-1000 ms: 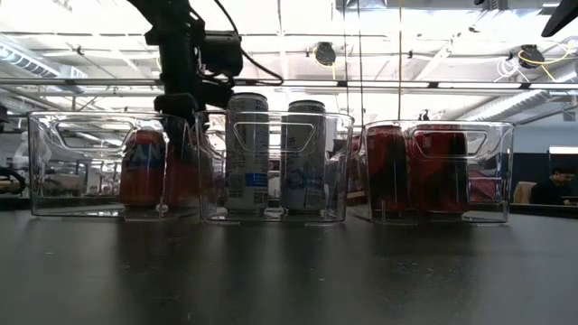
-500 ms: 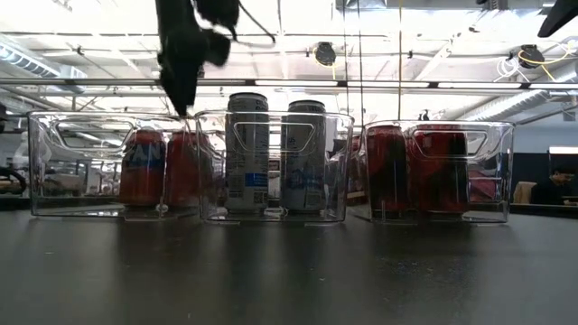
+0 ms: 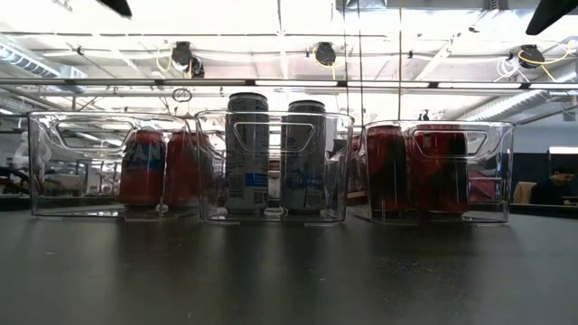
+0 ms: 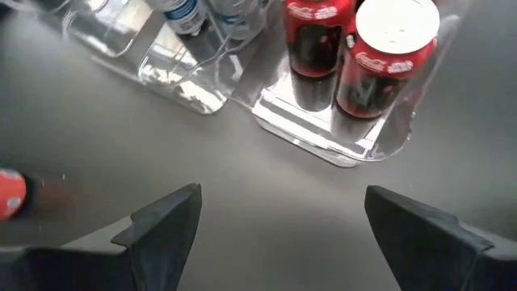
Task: Sort soda cans
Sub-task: Put the left orange soda can into the left transparent bin
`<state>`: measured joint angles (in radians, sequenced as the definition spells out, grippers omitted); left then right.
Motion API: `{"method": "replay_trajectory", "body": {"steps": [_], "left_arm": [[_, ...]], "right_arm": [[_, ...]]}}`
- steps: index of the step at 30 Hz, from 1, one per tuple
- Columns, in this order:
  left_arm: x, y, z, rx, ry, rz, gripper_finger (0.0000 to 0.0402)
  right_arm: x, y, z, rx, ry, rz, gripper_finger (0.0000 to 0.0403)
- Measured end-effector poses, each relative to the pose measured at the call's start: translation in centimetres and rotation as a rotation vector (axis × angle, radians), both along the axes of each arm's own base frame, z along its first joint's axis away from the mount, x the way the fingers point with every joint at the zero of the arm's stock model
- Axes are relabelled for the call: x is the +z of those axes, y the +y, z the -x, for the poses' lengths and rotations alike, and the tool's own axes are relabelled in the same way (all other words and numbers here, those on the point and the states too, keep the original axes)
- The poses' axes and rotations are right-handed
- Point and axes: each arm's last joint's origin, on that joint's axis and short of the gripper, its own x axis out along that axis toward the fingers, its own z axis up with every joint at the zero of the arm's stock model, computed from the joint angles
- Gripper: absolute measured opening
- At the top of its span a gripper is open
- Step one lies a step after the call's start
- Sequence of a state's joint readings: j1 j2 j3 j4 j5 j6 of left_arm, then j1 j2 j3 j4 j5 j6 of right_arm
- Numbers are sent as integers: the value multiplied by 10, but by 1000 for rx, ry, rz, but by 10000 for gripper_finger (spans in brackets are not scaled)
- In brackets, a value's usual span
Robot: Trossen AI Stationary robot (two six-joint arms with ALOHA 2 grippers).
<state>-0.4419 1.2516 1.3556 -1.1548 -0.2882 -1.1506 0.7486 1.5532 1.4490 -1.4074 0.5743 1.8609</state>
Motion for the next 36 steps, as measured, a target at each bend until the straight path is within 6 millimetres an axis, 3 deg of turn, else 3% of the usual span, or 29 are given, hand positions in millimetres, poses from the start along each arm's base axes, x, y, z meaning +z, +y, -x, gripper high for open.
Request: {"method": "replay_trajectory", "body": {"steps": [6,10,15,26,30,36], "left_arm": [[-3,-58,-8,-53,-172,108,396],[-5,-81,-18,-55,-271,145,396],[-20,-92,-32,22,-256,167,396],[-79,-120,-60,98,-38,197,396],[-85,-124,-61,100,7,234,396],[-68,-133,-58,83,-17,266,396]], "right_arm": [[0,3,-3,96,10,20,341],[1,5,-5,138,4,22,341],[1,7,-8,174,-13,15,341],[2,14,-6,209,-39,-2,341],[2,18,-4,207,-48,-14,341],[2,21,0,201,-57,-27,341]]}}
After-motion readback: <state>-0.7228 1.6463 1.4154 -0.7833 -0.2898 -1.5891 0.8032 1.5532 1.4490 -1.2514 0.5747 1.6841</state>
